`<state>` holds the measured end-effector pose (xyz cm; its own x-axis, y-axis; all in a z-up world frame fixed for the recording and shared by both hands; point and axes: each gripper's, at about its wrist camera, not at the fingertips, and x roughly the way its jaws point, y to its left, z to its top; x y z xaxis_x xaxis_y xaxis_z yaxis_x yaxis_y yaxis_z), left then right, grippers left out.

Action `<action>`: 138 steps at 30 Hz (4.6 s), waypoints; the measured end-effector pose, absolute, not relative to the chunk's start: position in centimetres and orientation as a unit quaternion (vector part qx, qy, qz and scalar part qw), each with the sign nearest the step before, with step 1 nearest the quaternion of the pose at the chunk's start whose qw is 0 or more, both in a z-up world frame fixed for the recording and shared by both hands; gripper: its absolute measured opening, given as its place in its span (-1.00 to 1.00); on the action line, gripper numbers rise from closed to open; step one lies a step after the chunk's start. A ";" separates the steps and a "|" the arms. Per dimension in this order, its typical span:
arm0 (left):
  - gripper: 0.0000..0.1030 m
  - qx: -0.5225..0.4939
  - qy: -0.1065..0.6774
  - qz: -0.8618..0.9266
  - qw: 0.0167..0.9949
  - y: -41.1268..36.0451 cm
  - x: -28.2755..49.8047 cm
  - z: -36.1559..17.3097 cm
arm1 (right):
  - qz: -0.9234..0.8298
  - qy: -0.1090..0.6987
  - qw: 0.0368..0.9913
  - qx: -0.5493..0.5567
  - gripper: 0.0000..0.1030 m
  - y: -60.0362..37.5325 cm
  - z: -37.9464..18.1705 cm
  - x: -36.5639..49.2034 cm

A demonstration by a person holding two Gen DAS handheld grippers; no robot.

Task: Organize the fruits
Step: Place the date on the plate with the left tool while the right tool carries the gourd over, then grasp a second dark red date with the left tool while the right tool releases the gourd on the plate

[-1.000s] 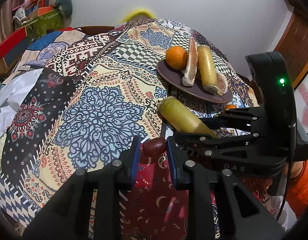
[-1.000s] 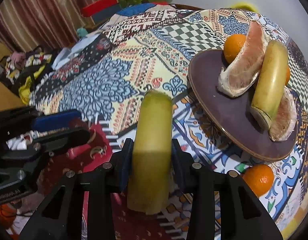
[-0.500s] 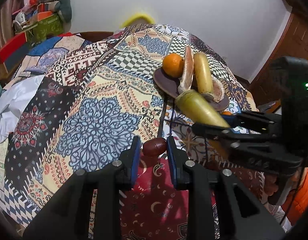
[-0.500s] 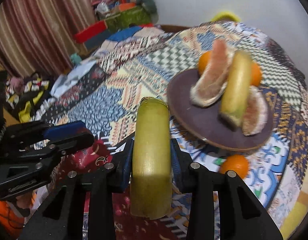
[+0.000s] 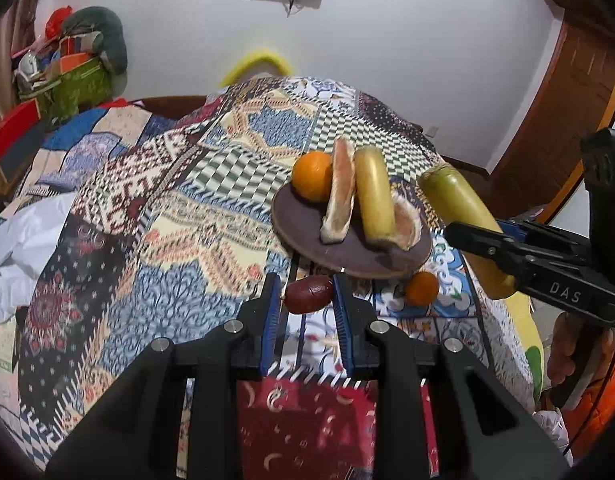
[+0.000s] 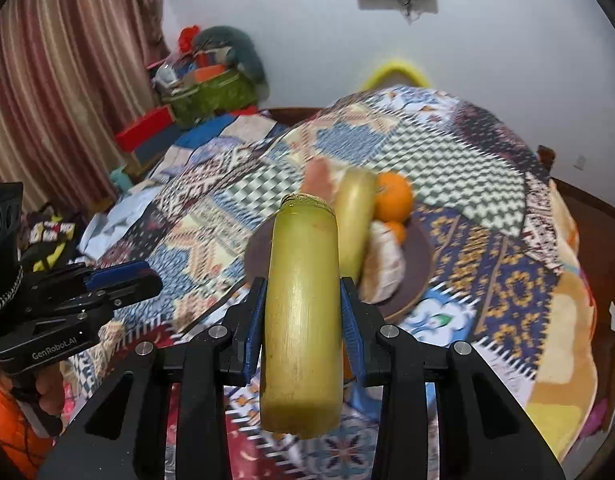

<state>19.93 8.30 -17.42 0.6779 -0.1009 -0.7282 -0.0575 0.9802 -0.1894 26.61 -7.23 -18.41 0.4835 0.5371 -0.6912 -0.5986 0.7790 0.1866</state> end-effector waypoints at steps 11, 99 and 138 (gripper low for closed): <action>-0.50 -0.086 0.390 -0.021 0.917 7.5 24.1 -16.8 | 0.283 0.364 0.887 -0.023 -0.38 -10.4 -17.5 29.8; -0.05 -0.067 0.423 -0.023 0.903 3.9 19.6 -16.6 | 0.275 0.373 0.885 -0.036 -0.02 -12.7 -17.6 23.7; -0.63 -0.064 0.466 -0.023 0.882 3.2 17.8 -22.9 | 0.282 0.440 0.852 -0.040 -0.02 -11.0 -23.7 23.4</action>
<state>17.76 3.25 -22.92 0.5639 -0.1004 -0.8197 -0.0187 0.9908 -0.1342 23.39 -10.97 -23.69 0.4540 0.4456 -0.7715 -0.5157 0.8376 0.1803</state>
